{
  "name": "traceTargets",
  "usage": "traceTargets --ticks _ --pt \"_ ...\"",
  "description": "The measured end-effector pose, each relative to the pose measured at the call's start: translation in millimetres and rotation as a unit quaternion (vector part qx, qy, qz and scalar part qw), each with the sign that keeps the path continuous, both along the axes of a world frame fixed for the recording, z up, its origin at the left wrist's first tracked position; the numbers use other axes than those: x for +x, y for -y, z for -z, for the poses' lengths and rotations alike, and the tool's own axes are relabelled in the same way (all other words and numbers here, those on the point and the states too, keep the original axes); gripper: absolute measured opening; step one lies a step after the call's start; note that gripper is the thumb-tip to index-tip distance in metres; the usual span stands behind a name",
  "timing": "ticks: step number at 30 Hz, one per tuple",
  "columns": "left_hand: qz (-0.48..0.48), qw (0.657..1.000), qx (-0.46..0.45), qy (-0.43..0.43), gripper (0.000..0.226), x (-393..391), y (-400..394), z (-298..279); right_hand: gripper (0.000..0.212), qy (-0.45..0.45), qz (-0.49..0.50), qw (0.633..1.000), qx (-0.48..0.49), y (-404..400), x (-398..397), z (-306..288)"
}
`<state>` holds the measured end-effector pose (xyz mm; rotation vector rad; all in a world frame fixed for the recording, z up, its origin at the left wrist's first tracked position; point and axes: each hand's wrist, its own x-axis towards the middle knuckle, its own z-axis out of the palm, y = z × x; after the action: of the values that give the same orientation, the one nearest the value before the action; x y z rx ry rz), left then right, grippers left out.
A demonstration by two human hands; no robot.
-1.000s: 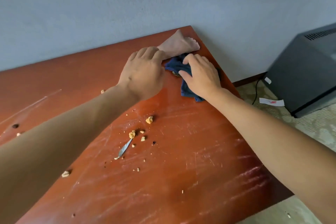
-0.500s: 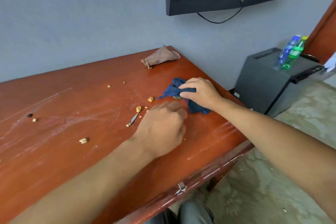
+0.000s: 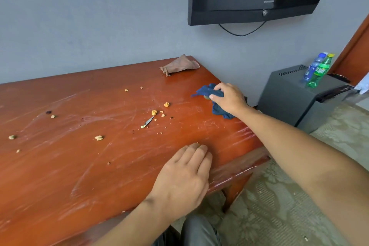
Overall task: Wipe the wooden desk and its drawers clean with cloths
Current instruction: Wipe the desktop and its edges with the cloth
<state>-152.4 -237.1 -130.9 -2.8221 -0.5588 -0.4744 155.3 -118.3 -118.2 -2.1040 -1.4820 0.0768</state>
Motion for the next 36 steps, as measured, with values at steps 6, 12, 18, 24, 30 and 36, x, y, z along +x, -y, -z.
traceTargets --ticks 6,12,18,24,30,36 --pt "-0.039 0.998 -0.029 0.027 0.057 13.7 -5.3 6.3 0.029 0.111 -0.025 0.993 -0.043 18.5 -4.5 8.6" --pt "-0.077 0.997 -0.027 0.02 0.06 13.8 -3.2 11.2 0.024 0.058 -0.005 0.998 -0.03 36.9 23.3 -0.9" --pt "-0.088 0.995 -0.026 0.023 0.065 15.7 -6.4 13.8 0.03 0.117 -0.087 0.988 -0.048 66.1 6.4 3.3" --pt "-0.1 0.995 -0.025 0.011 0.067 13.7 -6.6 14.4 0.027 0.111 0.078 0.99 -0.049 76.8 28.2 -5.5" --pt "-0.115 0.993 -0.04 0.001 0.07 14.1 -5.6 12.2 0.021 0.129 -0.061 0.99 -0.02 125.4 -16.6 5.5" --pt "-0.132 0.99 -0.051 0.004 0.074 12.4 -2.8 7.8 0.033 0.141 0.108 0.982 -0.057 113.9 7.3 0.5"
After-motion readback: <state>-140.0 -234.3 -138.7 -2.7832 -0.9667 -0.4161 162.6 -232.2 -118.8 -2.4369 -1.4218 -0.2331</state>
